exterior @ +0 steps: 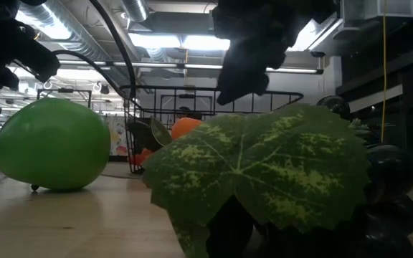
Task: Build produce basket
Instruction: Adjust the wire basket
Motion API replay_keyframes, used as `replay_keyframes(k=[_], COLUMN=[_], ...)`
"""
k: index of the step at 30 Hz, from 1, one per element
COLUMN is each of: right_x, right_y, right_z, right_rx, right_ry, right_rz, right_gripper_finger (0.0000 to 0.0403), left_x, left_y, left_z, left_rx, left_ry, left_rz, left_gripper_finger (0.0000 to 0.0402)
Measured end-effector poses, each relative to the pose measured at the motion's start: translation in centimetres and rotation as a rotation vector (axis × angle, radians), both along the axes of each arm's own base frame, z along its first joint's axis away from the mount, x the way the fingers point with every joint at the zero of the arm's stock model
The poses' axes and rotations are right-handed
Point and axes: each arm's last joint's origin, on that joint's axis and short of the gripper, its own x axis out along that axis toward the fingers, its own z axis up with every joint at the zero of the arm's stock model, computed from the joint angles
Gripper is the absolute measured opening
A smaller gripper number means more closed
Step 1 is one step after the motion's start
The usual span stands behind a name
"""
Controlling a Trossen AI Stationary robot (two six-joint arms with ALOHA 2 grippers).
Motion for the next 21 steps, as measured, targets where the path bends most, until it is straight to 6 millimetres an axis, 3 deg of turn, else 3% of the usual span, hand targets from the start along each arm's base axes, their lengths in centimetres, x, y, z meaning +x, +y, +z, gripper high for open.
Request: replay_keyframes(k=[9, 21], right_x=[0.3, 1.9], right_y=[-0.7, 0.1], right_z=[0.2, 1.3], right_rx=[-0.088, -0.081], right_ry=[-0.046, -0.264], right_rz=[-0.063, 0.03], right_gripper_finger=[0.0174, 0.0174], left_x=[0.0, 0.0], left_y=[0.0, -0.4], left_z=[0.0, 0.1], left_rx=[0.0, -0.113], left_ry=[-0.001, 0.046], left_rz=[0.0, 0.021], left_gripper_finger=[0.0069, 0.0069])
